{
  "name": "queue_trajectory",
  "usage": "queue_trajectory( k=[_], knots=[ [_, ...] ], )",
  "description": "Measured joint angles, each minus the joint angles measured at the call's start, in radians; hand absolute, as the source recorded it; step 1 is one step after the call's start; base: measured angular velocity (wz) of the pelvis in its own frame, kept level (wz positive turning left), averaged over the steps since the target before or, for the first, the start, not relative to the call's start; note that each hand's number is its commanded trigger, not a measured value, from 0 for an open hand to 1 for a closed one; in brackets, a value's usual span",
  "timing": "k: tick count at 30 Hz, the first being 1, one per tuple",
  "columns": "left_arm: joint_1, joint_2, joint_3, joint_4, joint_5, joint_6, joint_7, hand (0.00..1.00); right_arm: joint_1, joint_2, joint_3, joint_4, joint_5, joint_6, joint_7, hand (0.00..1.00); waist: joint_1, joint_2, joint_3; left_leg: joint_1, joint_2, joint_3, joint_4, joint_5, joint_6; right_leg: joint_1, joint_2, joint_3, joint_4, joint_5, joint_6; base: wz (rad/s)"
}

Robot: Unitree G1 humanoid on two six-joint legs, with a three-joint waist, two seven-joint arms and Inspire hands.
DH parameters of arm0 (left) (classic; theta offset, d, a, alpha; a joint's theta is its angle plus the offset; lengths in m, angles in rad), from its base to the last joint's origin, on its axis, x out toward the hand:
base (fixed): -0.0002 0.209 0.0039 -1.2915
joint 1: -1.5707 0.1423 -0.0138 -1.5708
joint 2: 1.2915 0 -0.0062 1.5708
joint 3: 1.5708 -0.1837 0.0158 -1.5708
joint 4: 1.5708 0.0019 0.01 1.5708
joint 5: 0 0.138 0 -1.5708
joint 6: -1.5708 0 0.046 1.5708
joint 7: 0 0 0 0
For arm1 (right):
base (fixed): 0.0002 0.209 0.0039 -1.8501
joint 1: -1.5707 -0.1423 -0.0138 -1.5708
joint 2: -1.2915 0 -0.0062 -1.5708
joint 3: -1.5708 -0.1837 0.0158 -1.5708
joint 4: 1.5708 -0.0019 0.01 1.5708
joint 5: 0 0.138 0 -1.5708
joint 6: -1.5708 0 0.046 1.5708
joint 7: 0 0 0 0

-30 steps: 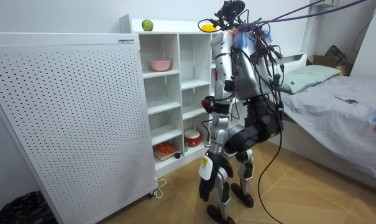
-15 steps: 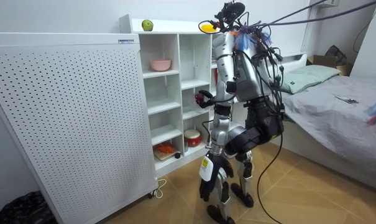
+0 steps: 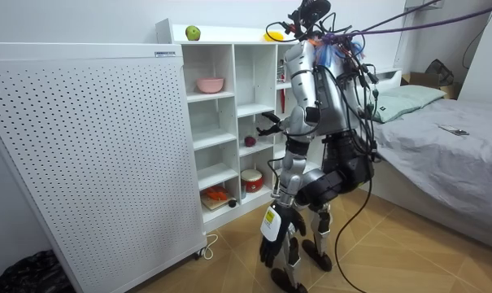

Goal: Arrange fruit in the closet

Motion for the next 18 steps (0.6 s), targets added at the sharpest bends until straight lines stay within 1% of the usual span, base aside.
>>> queue_trajectory(
  k=[9,11,12,14,15,16,17,18],
  knots=[
    [0.007,0.000,0.000,-0.011,0.002,-0.001,0.000,0.00,-0.003,0.000,-0.018,0.000,0.000,0.000,-0.003,0.00,0.001,0.006,-0.0037,0.004,0.003,0.002,0.003,0.000,0.000,0.005,0.003,0.001,-0.002,0.002,-0.001,0.00],
    [0.010,0.000,0.000,-0.019,0.002,-0.002,-0.003,0.00,-0.002,0.000,-0.018,0.002,-0.001,0.001,-0.001,0.00,-0.001,0.011,-0.0059,0.006,0.004,0.001,0.002,0.000,0.000,0.009,0.002,-0.002,-0.004,0.002,-0.001,0.00],
    [0.011,0.000,0.000,-0.019,0.002,-0.002,-0.004,0.00,-0.002,0.000,-0.018,0.005,-0.001,0.001,0.000,0.00,-0.001,0.012,-0.0056,0.008,0.004,0.001,0.001,0.000,0.001,0.012,0.002,-0.003,-0.006,0.002,-0.001,0.00],
    [0.016,0.000,-0.001,-0.010,0.002,-0.002,-0.011,0.00,0.000,0.000,-0.018,0.036,-0.002,0.002,0.026,0.00,0.000,0.021,-0.0055,0.030,0.006,-0.001,-0.009,-0.001,0.001,0.038,0.004,-0.008,-0.019,0.003,0.000,0.00],
    [0.016,0.000,-0.001,-0.005,0.002,-0.002,-0.011,0.00,0.000,0.000,-0.018,0.050,-0.002,0.001,0.035,0.00,0.000,0.024,-0.0037,0.039,0.006,-0.002,-0.013,-0.001,0.001,0.047,0.004,-0.010,-0.022,0.002,0.001,0.00],
    [0.018,0.000,-0.001,0.005,0.002,-0.001,-0.014,0.00,0.007,0.000,-0.018,0.074,-0.013,0.001,0.052,0.00,0.000,0.030,-0.0046,0.059,0.007,-0.003,-0.025,-0.001,0.001,0.068,0.006,-0.013,-0.035,0.002,0.002,0.00],
    [0.024,0.000,0.000,0.004,0.002,0.003,-0.019,0.00,0.021,0.000,-0.018,0.087,-0.033,0.002,0.062,0.00,0.000,0.037,-0.0037,0.080,0.009,-0.003,-0.035,-0.001,0.001,0.093,0.009,-0.015,-0.049,0.003,0.004,0.00],
    [0.026,0.000,0.000,0.003,0.003,0.004,-0.025,0.00,0.029,0.000,-0.017,0.097,-0.043,0.002,0.071,0.00,-0.001,0.040,-0.0040,0.091,0.009,-0.003,-0.042,-0.001,0.001,0.103,0.010,-0.016,-0.056,0.004,0.005,-0.04]
  ],
)
